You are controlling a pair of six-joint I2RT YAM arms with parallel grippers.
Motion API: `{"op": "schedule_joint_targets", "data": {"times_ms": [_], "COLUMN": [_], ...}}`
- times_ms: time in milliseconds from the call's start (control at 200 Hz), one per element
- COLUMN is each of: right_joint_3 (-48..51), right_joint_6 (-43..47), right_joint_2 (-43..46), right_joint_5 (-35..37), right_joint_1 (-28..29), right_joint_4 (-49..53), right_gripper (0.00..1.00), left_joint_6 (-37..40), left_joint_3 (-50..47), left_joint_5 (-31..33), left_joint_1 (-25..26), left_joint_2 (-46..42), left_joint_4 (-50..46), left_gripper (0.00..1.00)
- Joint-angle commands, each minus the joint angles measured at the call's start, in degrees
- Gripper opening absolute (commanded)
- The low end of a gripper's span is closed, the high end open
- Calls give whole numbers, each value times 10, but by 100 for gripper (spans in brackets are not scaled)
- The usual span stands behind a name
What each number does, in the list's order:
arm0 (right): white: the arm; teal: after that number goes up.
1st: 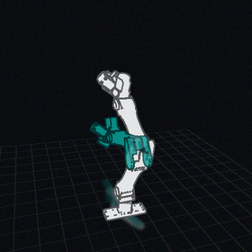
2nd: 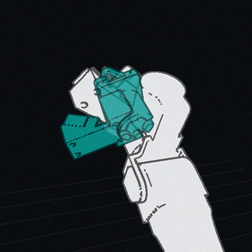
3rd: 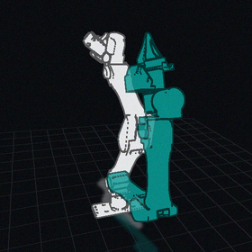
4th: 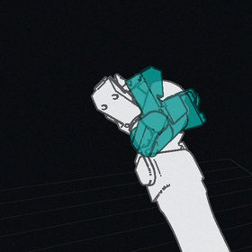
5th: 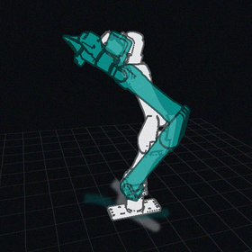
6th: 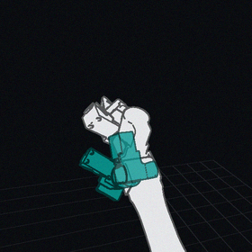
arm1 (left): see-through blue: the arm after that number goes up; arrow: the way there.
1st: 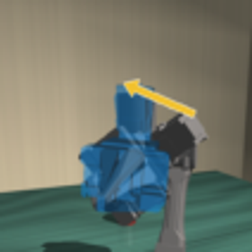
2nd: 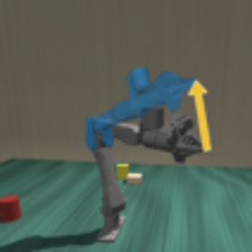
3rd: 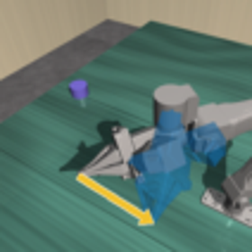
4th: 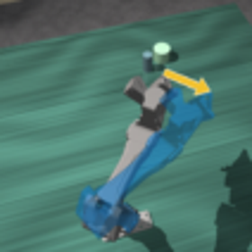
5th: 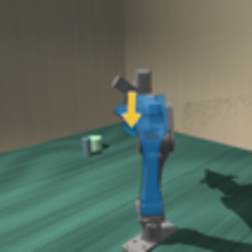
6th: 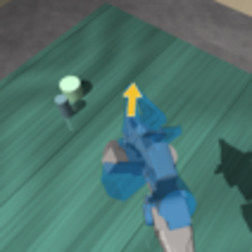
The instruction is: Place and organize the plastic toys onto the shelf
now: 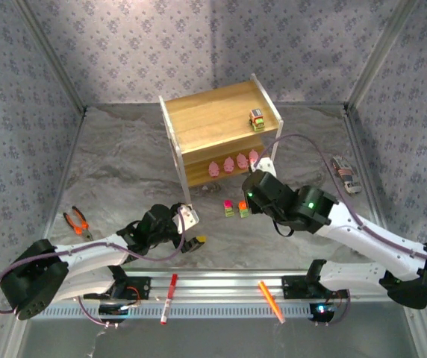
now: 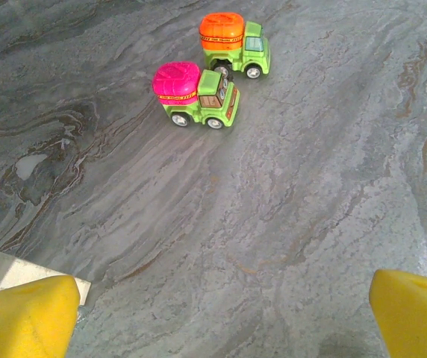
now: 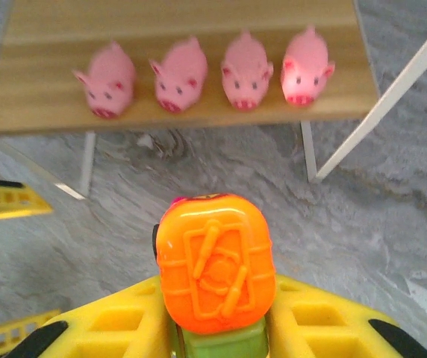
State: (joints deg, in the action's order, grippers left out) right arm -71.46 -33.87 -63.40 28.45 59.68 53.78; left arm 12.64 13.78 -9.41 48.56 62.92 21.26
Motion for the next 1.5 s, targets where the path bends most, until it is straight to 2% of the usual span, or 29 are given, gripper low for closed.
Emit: {"op": "schedule_joint_targets", "data": {"times_ms": [0, 315, 620, 1159, 1494], "right_joint_3": [-69, -237, -368, -593, -611], "right_joint_6": [-9, 16, 74, 132, 140], "right_joint_2": [-18, -103, -169, -322, -357], "right_joint_5": [48, 103, 115, 26, -20], "right_joint_1": [16, 39, 31, -87, -133], "right_joint_4": [68, 132, 146, 231, 238], "right_gripper": [32, 33, 33, 33, 34], "left_joint_6": [11, 13, 16, 20, 22], "left_joint_3": [5, 0, -6, -17, -18], "left_joint_5": [1, 1, -1, 2, 2], "left_joint_1": [4, 5, 4, 4, 5], "left_joint_2": [4, 0, -5, -17, -19], "left_joint_4": [20, 25, 35, 47, 49], "left_gripper": [100, 100, 100, 100, 100]}}
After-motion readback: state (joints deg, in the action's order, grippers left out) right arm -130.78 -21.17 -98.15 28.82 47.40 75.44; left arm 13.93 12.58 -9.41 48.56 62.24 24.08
